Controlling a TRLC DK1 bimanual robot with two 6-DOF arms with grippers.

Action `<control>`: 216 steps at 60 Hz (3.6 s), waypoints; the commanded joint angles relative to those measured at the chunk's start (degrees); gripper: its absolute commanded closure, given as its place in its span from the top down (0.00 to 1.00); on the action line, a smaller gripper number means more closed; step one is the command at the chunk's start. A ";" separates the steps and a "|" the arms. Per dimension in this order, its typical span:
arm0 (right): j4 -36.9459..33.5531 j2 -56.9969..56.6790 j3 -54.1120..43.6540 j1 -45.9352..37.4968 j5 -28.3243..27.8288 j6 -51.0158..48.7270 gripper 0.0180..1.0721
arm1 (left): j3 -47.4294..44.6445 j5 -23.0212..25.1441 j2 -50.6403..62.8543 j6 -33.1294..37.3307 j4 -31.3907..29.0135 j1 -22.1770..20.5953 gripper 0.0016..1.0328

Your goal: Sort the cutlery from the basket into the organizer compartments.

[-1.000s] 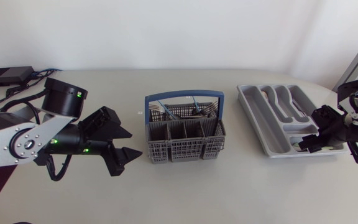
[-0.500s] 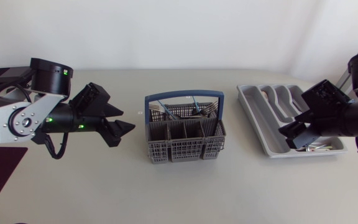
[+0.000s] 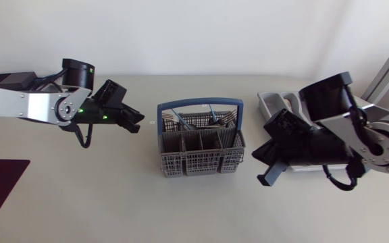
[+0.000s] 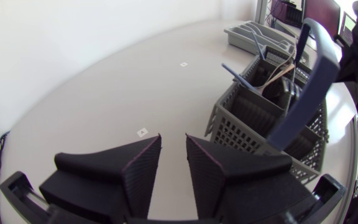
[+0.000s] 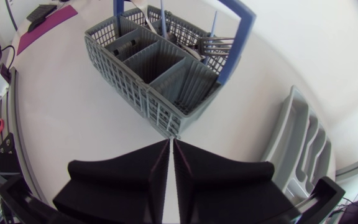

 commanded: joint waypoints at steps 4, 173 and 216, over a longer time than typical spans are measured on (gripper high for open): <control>3.30 3.82 -1.18 4.00 -0.11 3.28 0.05 | 6.99 2.38 7.82 -2.87 0.66 -0.23 0.16; 6.20 2.50 -4.87 4.96 -10.66 5.30 0.05 | 30.90 25.24 27.16 -7.88 -6.02 0.03 0.10; 12.44 8.92 -0.92 -3.21 -6.88 4.86 0.05 | 19.30 30.07 18.19 3.28 -15.07 -1.64 0.06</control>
